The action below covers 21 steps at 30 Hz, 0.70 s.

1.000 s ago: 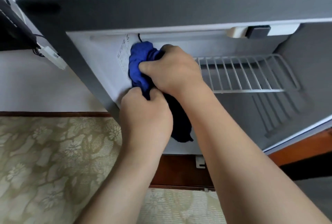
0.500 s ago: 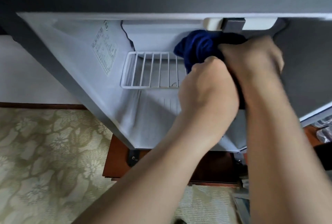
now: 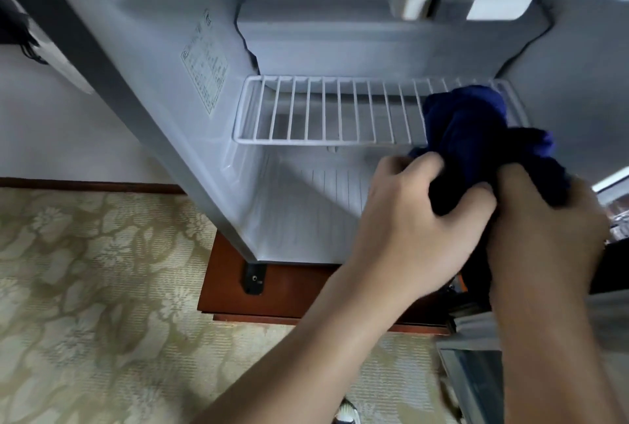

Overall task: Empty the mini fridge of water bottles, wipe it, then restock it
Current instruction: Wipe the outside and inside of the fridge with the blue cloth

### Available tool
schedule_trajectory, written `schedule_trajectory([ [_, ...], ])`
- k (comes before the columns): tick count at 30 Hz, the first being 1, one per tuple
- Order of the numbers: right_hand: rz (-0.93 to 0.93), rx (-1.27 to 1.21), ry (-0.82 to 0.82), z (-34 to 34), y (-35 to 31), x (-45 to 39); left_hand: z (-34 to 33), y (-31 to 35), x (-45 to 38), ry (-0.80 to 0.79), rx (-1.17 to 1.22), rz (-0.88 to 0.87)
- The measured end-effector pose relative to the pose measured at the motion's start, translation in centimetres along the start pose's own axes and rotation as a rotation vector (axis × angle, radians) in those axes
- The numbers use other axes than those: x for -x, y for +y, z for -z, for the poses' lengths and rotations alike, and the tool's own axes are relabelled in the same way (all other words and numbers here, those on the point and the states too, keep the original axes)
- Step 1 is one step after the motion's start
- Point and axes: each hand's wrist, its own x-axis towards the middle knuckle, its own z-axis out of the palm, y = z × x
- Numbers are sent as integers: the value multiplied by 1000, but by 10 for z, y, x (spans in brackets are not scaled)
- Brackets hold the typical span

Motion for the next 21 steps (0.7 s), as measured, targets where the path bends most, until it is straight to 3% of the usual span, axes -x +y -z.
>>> schedule_trajectory([
  [4,-93,-181,29,-1,43,41,-8,-29,32,19,309,167],
  [7,-161,-220,33,-3,78,60,-18,-59,49,73,358,305],
  [13,-83,-38,-1,-34,128,55,-44,-122,25,84,312,445],
  [16,-50,110,-15,-62,157,25,-57,-153,-10,82,335,412],
  [18,-33,334,-39,-80,173,9,-57,-178,-28,34,133,326],
  [21,110,719,-18,-102,190,-4,-55,-221,-48,-20,-628,79],
])
